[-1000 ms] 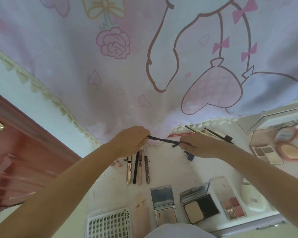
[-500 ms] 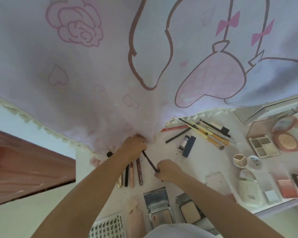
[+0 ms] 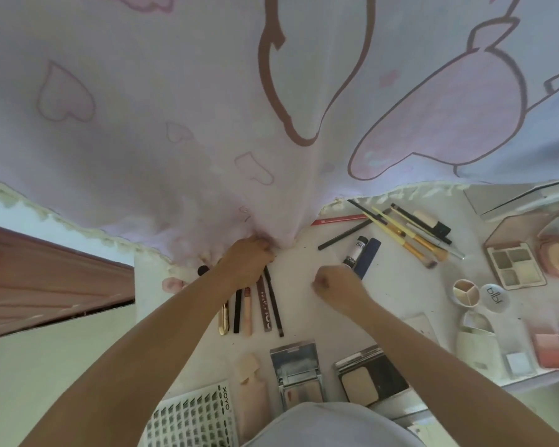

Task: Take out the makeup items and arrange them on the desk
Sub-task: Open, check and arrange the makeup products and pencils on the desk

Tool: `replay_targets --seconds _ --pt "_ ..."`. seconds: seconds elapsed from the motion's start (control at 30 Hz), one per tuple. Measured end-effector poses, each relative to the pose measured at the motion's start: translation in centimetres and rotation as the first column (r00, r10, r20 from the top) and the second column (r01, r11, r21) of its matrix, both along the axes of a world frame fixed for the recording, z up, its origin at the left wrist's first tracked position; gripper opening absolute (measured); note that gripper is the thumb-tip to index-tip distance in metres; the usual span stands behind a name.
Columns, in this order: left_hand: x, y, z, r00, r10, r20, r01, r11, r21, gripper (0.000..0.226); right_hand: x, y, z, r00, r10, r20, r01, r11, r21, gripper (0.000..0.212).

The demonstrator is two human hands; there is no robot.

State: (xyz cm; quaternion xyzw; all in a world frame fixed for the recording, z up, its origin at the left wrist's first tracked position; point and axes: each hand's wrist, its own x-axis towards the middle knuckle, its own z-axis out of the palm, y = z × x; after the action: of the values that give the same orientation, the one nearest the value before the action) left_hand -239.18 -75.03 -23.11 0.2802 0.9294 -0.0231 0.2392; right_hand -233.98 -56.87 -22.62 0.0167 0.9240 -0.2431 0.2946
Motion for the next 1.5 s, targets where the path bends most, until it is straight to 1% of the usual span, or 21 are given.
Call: replay_targets --seconds 0.03,0.1,0.17,0.23,0.33,0.4,0.5,0.6,0.7,0.73,0.8,0.87,0.93,0.97,1.03,1.1,1.17,1.3,1.4,1.47,1.5 --pt "0.2 0.0 -0.1 1.0 0.001 -0.026 0.0 1.0 0.018 0.036 -0.8 1.1 0.1 0.996 -0.007 -0.094 0.012 0.998 0.057 0.026" --pt "0.6 -0.1 -0.1 0.999 0.024 -0.048 -0.021 0.998 0.061 0.035 -2.6 3.2 0.3 0.973 0.094 -0.212 -0.045 0.974 0.222 0.035" --pt "1.2 0.1 0.0 0.997 0.056 -0.044 -0.052 0.993 0.102 0.036 -4.1 4.7 0.4 0.954 0.242 -0.175 -0.157 0.906 0.393 0.042" --pt "1.7 0.5 0.4 0.996 0.071 -0.056 -0.063 0.989 0.137 0.037 -4.9 5.2 0.5 0.941 0.335 -0.052 -0.273 0.839 0.47 0.041" --pt "2.4 1.0 0.8 0.993 0.106 -0.055 -0.094 0.977 0.191 0.037 -5.8 5.3 0.4 0.904 0.427 0.027 -0.387 0.789 0.477 0.043" --pt "2.8 1.3 1.1 0.99 0.142 -0.022 -0.134 0.967 0.214 0.036 -6.1 5.3 0.6 0.88 0.474 0.028 -0.435 0.78 0.45 0.045" --pt "3.3 1.6 1.7 0.961 0.269 0.071 -0.277 0.916 0.289 0.035 -6.2 5.5 1.7 0.852 0.524 -0.019 -0.481 0.795 0.368 0.034" --pt "3.9 2.5 3.0 0.859 0.435 0.269 -0.512 0.744 0.43 0.036 -5.3 4.9 4.3 0.891 0.444 -0.098 -0.43 0.892 0.139 0.03" --pt "4.7 3.9 4.8 0.733 0.458 0.504 -0.68 0.454 0.576 0.024 -3.7 3.9 7.2 0.922 0.333 -0.199 -0.358 0.928 -0.106 0.026" --pt "5.0 4.3 5.6 0.718 0.467 0.516 -0.687 0.352 0.636 0.016 -3.1 3.5 8.2 0.932 0.286 -0.223 -0.329 0.926 -0.187 0.025" --pt "5.5 5.0 6.9 0.732 0.543 0.411 -0.604 0.237 0.761 0.02 -2.1 2.9 10.0 0.957 0.183 -0.226 -0.253 0.908 -0.335 0.016" --pt "6.2 5.4 8.2 0.725 0.614 0.312 -0.512 0.178 0.84 0.032 -1.0 2.2 11.3 0.968 0.035 -0.247 -0.15 0.871 -0.467 0.009" --pt "6.8 5.7 9.6 0.718 0.642 0.268 -0.461 0.15 0.875 0.037 0.1 1.1 12.0 0.944 -0.143 -0.297 -0.046 0.837 -0.546 0.023" --pt "7.1 5.8 10.0 0.72 0.65 0.244 -0.443 0.159 0.882 0.038 0.5 0.5 12.0 0.927 -0.252 -0.279 0.039 0.802 -0.596 0.028" --pt "7.9 6.0 10.7 0.74 0.652 0.163 -0.39 0.219 0.894 0.031 1.5 -0.7 12.1 0.87 -0.468 -0.157 0.245 0.684 -0.687 0.032" --pt "8.7 5.9 11.1 0.771 0.631 0.085 -0.328 0.278 0.903 0.024 2.1 -1.5 12.4 0.823 -0.561 -0.091 0.344 0.619 -0.706 0.033" --pt "9.4 5.6 11.1 0.772 0.635 0.025 -0.268 0.29 0.919 0.025 2.8 -2.0 12.9 0.826 -0.549 -0.128 0.322 0.644 -0.694 0.035" --pt "10.2 5.5 12.2 0.712 0.702 0.022 -0.253 0.227 0.941 0.028 4.1 -2.5 13.7 0.823 -0.448 -0.351 0.151 0.766 -0.625 0.034" --pt "11.1 5.9 13.5 0.689 0.709 0.151 -0.334 0.126 0.934 0.034 5.0 -2.1 13.9 0.78 -0.403 -0.479 0.045 0.8 -0.598 0.02" --pt "11.4 6.1 14.1 0.648 0.687 0.329 -0.442 -0.013 0.897 0.039 5.3 -1.9 13.9 0.717 -0.305 -0.627 -0.081 0.857 -0.509 0.017" --pt "11.4 6.2 14.2 0.618 0.658 0.429 -0.502 -0.089 0.86 0.039 5.3 -1.9 14.0 0.674 -0.247 -0.696 -0.139 0.883 -0.448 0.026"
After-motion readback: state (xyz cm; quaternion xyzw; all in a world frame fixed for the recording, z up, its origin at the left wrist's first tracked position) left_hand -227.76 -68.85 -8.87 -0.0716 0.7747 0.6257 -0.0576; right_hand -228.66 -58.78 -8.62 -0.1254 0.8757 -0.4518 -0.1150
